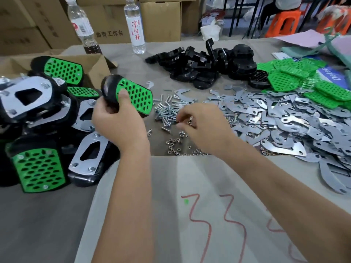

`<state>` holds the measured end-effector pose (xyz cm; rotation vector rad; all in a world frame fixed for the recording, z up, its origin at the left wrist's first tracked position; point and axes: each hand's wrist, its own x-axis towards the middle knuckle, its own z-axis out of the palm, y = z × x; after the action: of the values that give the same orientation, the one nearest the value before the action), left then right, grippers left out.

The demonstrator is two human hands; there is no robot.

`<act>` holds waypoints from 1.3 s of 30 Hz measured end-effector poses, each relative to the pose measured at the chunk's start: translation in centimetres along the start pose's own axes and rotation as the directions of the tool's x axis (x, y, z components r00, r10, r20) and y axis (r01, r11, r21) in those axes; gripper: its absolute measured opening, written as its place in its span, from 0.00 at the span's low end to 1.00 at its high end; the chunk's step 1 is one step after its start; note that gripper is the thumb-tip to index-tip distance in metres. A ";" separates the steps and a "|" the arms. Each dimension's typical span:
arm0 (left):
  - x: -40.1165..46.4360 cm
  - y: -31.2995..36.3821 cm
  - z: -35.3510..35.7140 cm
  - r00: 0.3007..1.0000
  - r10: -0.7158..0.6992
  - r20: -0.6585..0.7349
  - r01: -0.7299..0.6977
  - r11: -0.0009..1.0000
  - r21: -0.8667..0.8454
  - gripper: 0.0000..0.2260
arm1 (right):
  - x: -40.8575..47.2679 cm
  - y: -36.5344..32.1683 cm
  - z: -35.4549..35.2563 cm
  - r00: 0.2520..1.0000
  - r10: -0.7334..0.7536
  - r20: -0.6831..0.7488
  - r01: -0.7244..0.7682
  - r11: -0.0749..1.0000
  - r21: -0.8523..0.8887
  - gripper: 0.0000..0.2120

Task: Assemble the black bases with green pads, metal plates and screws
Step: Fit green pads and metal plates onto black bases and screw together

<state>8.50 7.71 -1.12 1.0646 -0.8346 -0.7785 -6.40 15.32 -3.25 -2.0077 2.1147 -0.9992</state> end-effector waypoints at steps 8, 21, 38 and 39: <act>2.1 -0.4 -1.3 0.992 0.120 0.039 -0.124 0.987 0.103 0.11 | 4.1 -4.1 3.9 0.916 -0.129 0.379 0.213 0.959 -0.189 0.10; -3.5 -2.0 1.9 0.534 -0.423 0.732 0.156 0.900 0.406 0.14 | -4.1 2.3 -3.0 0.917 0.352 -0.187 -0.222 0.842 0.492 0.09; -5.6 -1.2 2.6 0.560 -0.294 0.775 0.059 0.947 0.317 0.20 | -4.5 3.4 -2.6 0.922 0.274 -0.275 -0.091 0.842 0.532 0.07; -5.7 -1.1 2.6 0.564 -0.286 0.775 0.056 0.949 0.310 0.18 | -4.4 3.4 -2.7 0.926 0.262 -0.270 -0.092 0.854 0.512 0.07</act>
<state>3.37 11.16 -2.63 0.9975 -1.6826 -1.4162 -9.90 20.25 -4.48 -1.4458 1.8639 -1.7279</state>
